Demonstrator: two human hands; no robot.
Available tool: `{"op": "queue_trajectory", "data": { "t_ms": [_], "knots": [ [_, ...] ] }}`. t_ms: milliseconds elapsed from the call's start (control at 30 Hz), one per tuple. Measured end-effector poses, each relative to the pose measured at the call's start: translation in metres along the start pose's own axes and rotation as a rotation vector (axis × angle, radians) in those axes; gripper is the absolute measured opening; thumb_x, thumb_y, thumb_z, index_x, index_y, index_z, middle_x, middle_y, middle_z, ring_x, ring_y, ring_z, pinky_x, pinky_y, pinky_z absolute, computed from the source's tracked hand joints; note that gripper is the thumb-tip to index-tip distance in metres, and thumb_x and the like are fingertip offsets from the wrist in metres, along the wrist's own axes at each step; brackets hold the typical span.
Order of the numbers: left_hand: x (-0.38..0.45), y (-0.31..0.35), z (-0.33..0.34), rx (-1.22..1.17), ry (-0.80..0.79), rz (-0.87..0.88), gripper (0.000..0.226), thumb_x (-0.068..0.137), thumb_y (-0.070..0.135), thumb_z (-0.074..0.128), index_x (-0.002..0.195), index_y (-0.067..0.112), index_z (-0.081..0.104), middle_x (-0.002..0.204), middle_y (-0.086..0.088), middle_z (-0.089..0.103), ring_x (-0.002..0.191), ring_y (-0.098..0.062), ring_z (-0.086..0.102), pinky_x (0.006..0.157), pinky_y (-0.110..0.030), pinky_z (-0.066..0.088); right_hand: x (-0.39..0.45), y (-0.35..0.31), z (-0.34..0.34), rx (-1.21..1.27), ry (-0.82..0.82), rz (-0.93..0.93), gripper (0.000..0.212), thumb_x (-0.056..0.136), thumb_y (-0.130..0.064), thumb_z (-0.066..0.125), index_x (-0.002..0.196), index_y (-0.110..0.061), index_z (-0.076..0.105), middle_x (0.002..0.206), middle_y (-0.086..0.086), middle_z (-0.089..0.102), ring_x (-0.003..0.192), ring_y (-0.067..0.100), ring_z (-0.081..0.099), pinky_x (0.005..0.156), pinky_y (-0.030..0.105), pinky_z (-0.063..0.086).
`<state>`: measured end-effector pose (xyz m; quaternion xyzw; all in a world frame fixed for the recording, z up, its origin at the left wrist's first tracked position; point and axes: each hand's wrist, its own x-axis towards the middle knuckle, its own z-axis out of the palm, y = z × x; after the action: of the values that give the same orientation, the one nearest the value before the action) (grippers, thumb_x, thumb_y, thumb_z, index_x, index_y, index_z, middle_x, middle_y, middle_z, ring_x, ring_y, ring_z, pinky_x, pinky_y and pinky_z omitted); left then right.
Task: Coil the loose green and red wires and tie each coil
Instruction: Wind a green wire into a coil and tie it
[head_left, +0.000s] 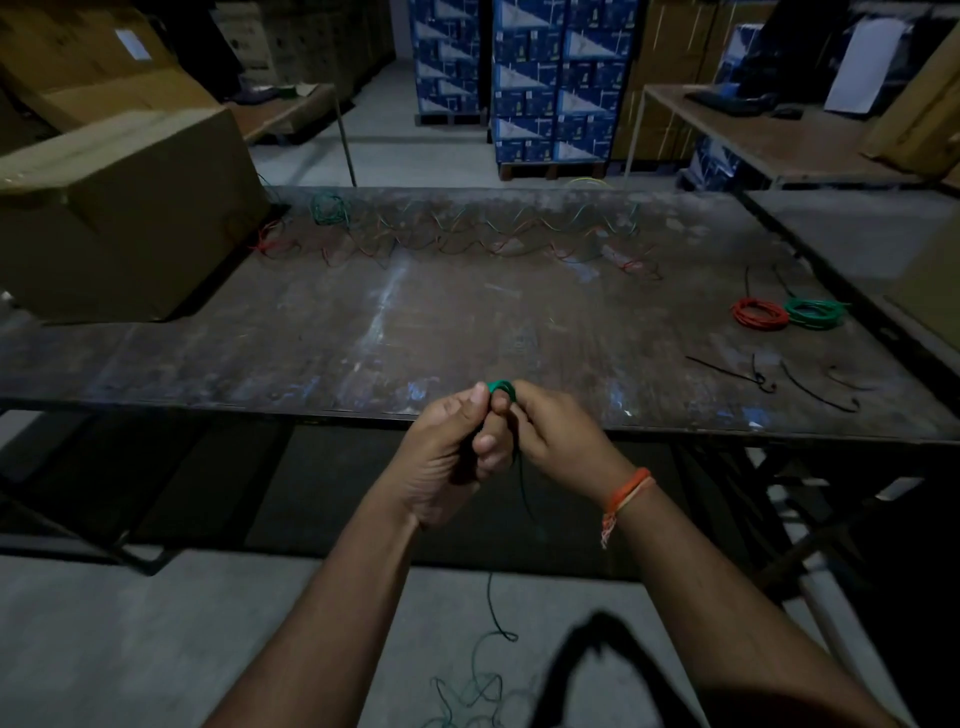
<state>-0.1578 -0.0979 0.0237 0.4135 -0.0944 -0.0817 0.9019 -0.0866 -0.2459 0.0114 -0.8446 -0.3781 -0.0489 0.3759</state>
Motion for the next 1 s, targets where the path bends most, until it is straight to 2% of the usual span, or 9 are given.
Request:
{"op": "queue_trajectory", "data": {
  "t_ms": [200, 333, 467, 533, 600, 700, 800, 900, 1000],
  "knots": [
    [0.004, 0.003, -0.005, -0.179, -0.059, -0.079, 0.028, 0.104, 0.033, 0.043, 0.088, 0.014, 0.056, 0.049, 0.014, 0.039, 0.041, 0.000, 0.035, 0.047, -0.018, 0.026, -0.001, -0.002, 0.002, 0.180, -0.001, 0.099, 0.038, 0.099, -0.033, 0.039, 0.108, -0.005, 0.063, 0.092, 0.012, 0.070, 0.085, 0.023, 0.066, 0.077, 0.044, 0.051],
    [0.008, 0.003, -0.006, -0.327, -0.011, -0.078, 0.031, 0.107, 0.029, 0.035, 0.086, 0.015, 0.054, 0.047, 0.012, 0.040, 0.040, -0.001, 0.026, 0.044, -0.017, 0.026, -0.006, -0.003, 0.007, 0.275, 0.004, 0.188, 0.041, 0.101, -0.043, 0.041, 0.094, -0.008, 0.062, 0.079, 0.013, 0.066, 0.069, 0.013, 0.056, 0.066, 0.044, 0.049],
    [0.007, 0.006, -0.018, -0.506, -0.026, -0.016, 0.034, 0.110, 0.027, 0.027, 0.090, 0.014, 0.051, 0.050, 0.008, 0.045, 0.044, -0.003, 0.026, 0.048, -0.017, 0.027, -0.021, -0.001, 0.010, 0.472, -0.136, 0.291, 0.029, 0.108, -0.031, 0.045, 0.093, -0.012, 0.060, 0.070, 0.006, 0.069, 0.060, 0.019, 0.064, 0.063, 0.032, 0.050],
    [0.007, 0.013, -0.028, -0.598, -0.049, 0.029, 0.029, 0.108, 0.023, 0.030, 0.093, 0.013, 0.052, 0.054, 0.006, 0.048, 0.044, -0.005, 0.034, 0.050, -0.018, 0.030, -0.032, 0.007, 0.012, 0.501, -0.205, 0.322, 0.016, 0.105, -0.025, 0.053, 0.099, -0.013, 0.062, 0.072, 0.003, 0.068, 0.063, 0.016, 0.062, 0.064, 0.031, 0.051],
    [0.007, 0.022, -0.034, -0.651, -0.026, 0.085, 0.024, 0.105, 0.018, 0.036, 0.091, 0.011, 0.055, 0.055, 0.005, 0.049, 0.046, -0.007, 0.043, 0.051, -0.019, 0.032, -0.042, 0.018, 0.013, 0.500, -0.198, 0.323, 0.006, 0.099, -0.018, 0.062, 0.099, -0.013, 0.065, 0.072, 0.001, 0.065, 0.067, 0.015, 0.062, 0.067, 0.033, 0.052],
    [0.009, 0.034, -0.040, -0.627, 0.095, 0.179, 0.022, 0.101, 0.015, 0.042, 0.086, 0.011, 0.058, 0.053, 0.007, 0.047, 0.046, -0.005, 0.043, 0.048, -0.019, 0.035, -0.053, 0.031, 0.008, 0.505, -0.016, 0.348, 0.006, 0.091, -0.017, 0.066, 0.095, -0.020, 0.065, 0.074, -0.002, 0.065, 0.072, 0.017, 0.059, 0.072, 0.039, 0.049],
    [0.010, 0.036, -0.038, -0.543, 0.239, 0.239, 0.020, 0.100, 0.018, 0.043, 0.085, 0.016, 0.056, 0.055, 0.009, 0.045, 0.045, -0.003, 0.042, 0.047, -0.015, 0.036, -0.058, 0.029, 0.001, 0.462, 0.139, 0.309, 0.011, 0.090, -0.016, 0.066, 0.095, -0.025, 0.067, 0.085, 0.003, 0.070, 0.082, 0.017, 0.066, 0.079, 0.037, 0.054],
    [0.012, 0.029, -0.034, -0.363, 0.366, 0.233, 0.014, 0.097, 0.024, 0.044, 0.089, 0.018, 0.054, 0.060, 0.011, 0.049, 0.050, -0.001, 0.047, 0.051, -0.014, 0.042, -0.054, 0.014, -0.007, 0.300, 0.155, 0.138, 0.011, 0.093, -0.008, 0.069, 0.097, -0.017, 0.072, 0.090, -0.003, 0.070, 0.088, 0.013, 0.067, 0.080, 0.032, 0.055],
    [0.014, 0.015, -0.031, -0.134, 0.488, 0.248, 0.022, 0.106, 0.020, 0.040, 0.092, 0.013, 0.054, 0.065, 0.003, 0.061, 0.057, -0.009, 0.060, 0.057, -0.020, 0.052, -0.042, -0.007, -0.016, 0.174, 0.173, -0.058, 0.010, 0.092, -0.005, 0.070, 0.097, -0.012, 0.074, 0.090, 0.000, 0.064, 0.086, 0.012, 0.062, 0.075, 0.026, 0.050]
  ]
}}
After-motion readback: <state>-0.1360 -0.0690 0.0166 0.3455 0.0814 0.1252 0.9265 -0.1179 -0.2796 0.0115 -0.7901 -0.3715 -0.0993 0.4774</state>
